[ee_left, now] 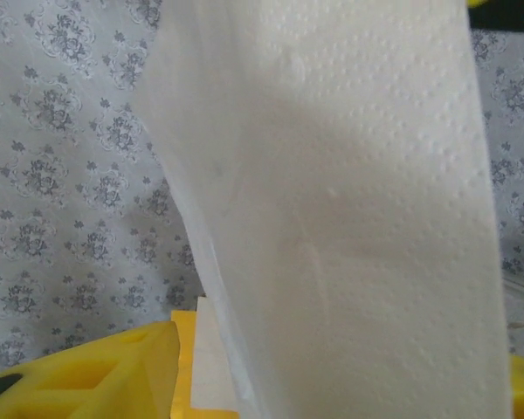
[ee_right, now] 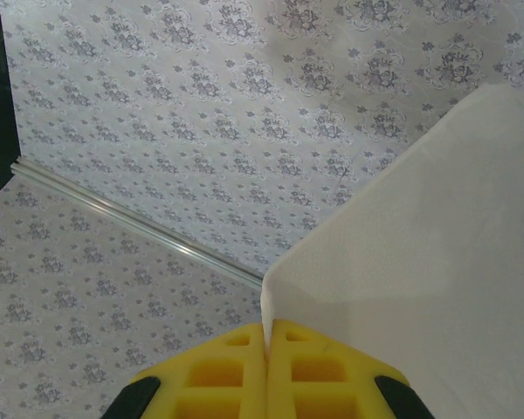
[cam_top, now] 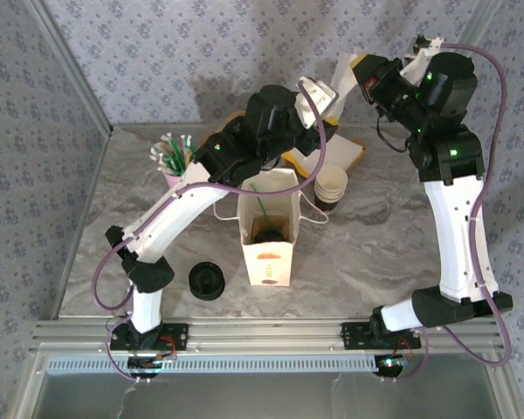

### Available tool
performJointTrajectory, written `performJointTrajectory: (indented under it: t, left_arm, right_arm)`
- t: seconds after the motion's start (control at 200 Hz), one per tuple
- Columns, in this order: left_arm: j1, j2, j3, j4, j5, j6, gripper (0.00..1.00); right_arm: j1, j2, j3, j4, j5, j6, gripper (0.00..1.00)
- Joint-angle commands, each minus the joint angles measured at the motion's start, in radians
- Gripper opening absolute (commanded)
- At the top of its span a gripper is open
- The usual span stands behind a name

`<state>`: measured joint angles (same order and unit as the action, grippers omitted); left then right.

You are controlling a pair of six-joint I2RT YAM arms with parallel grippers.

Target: Pack the takeout coffee

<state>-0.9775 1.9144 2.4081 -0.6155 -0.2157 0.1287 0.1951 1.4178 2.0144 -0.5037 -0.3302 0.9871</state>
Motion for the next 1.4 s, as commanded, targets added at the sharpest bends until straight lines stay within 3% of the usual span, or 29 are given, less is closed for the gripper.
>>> performJointTrajectory:
  t: [0.0,0.28,0.545,0.849,1.014,1.104,1.289,1.394]
  left_arm:
    - [-0.004,0.035,0.107,-0.121,-0.029,-0.040,0.61]
    - [-0.004,0.061,0.188,-0.248,-0.029,-0.139,0.56]
    - [-0.004,0.066,0.205,-0.272,0.078,-0.162,0.55]
    - [-0.004,0.087,0.230,-0.255,0.085,-0.168,0.33]
    - [-0.005,0.094,0.231,-0.243,0.046,-0.166,0.32]
    - [-0.003,0.098,0.232,-0.238,0.039,-0.165,0.27]
    - [-0.003,0.100,0.232,-0.229,0.030,-0.181,0.00]
    - [-0.003,0.088,0.232,-0.232,0.029,-0.184,0.00]
  right_arm:
    - [0.001,-0.025,0.010,0.026,-0.008,-0.024,0.00]
    - [0.007,-0.025,0.006,0.015,0.005,-0.044,0.00]
    - [0.021,-0.021,-0.002,0.018,0.008,-0.048,0.00]
    - [0.027,-0.022,-0.002,0.007,0.007,-0.051,0.00]
    - [0.033,-0.021,-0.002,0.004,0.007,-0.049,0.00]
    - [0.034,-0.023,-0.002,0.004,0.005,-0.049,0.00]
    - [0.036,-0.032,-0.016,0.001,0.004,-0.049,0.00]
    - [0.029,-0.043,-0.023,-0.012,0.006,-0.056,0.00]
